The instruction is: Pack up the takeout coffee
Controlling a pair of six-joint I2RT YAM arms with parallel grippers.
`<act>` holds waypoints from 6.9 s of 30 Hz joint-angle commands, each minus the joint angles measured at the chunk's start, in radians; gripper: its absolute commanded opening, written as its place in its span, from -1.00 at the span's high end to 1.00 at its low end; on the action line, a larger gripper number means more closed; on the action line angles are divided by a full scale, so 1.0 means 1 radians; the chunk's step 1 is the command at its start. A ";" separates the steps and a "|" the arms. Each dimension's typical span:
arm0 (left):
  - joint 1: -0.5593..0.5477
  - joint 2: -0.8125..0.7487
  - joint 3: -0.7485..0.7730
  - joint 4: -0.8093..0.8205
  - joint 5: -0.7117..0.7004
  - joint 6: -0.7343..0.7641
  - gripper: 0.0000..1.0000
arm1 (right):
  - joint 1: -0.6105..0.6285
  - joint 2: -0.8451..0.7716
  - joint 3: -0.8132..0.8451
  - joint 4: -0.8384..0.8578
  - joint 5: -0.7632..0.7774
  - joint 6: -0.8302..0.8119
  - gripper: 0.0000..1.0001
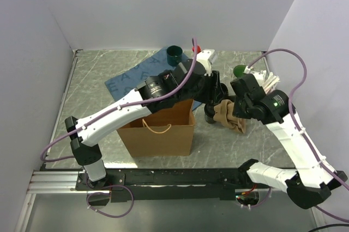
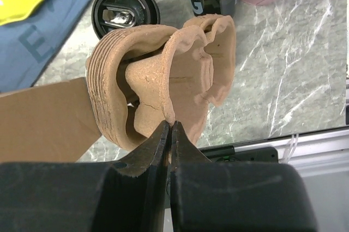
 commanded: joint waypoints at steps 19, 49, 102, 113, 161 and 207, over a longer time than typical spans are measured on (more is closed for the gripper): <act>-0.009 0.191 0.035 0.055 0.138 -0.001 -0.27 | -0.008 -0.134 0.059 -0.180 0.043 0.014 1.00; -0.031 0.334 0.172 -0.202 0.010 0.004 -0.14 | -0.080 -0.174 0.149 -0.209 0.041 -0.146 1.00; 0.655 -0.261 0.230 -0.379 0.244 0.098 -0.35 | -0.077 -0.260 -0.074 0.943 -1.146 -1.447 1.00; 0.816 -0.286 0.237 -0.335 0.622 0.070 -0.31 | 0.077 -0.256 -0.036 0.857 -1.134 -1.652 1.00; 0.856 -0.433 0.008 -0.131 0.475 -0.002 0.87 | 0.235 -0.118 0.110 0.907 -0.544 -0.237 0.42; 0.856 -0.626 -0.257 -0.053 0.371 -0.093 0.85 | 0.250 0.034 0.198 0.848 -0.417 0.446 0.19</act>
